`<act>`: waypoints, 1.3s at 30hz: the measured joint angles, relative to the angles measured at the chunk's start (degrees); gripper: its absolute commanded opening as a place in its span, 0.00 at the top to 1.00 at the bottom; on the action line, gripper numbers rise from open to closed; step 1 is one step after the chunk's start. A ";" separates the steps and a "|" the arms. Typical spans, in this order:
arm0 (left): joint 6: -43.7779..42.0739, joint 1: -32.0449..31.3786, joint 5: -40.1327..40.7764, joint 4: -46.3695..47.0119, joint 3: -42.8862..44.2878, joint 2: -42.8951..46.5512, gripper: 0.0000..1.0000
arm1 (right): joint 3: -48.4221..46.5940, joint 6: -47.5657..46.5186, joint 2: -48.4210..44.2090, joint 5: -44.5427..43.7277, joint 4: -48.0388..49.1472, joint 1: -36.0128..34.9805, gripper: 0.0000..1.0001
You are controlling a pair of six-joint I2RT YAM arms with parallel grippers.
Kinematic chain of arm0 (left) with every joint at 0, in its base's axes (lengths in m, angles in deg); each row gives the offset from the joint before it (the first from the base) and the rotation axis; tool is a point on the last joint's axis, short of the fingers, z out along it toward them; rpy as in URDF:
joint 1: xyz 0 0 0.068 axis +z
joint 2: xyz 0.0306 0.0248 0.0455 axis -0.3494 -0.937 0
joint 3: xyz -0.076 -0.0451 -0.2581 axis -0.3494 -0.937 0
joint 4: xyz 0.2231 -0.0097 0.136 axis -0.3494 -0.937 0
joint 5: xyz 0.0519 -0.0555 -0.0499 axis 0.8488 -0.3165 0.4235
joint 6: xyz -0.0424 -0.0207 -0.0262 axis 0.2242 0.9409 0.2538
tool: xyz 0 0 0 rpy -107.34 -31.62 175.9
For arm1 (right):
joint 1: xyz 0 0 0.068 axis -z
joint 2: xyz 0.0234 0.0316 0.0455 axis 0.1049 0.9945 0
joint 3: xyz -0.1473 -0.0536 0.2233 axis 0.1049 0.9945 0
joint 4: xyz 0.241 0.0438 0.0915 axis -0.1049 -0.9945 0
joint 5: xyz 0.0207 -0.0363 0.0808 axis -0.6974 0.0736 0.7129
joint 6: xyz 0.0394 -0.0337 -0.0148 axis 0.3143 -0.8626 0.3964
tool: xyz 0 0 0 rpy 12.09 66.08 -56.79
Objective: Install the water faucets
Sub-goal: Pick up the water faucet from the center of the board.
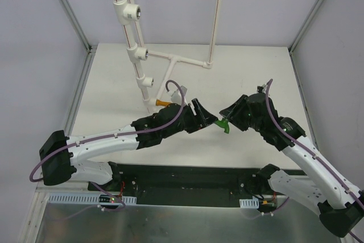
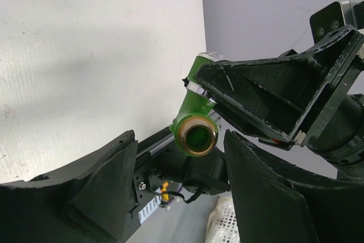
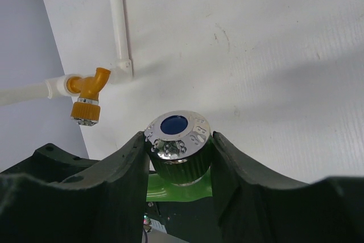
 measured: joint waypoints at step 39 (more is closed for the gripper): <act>0.70 0.92 -6.99 10.60 -5.42 10.03 1.00 | 13.53 -20.48 -26.60 16.48 19.47 -1.68 0.12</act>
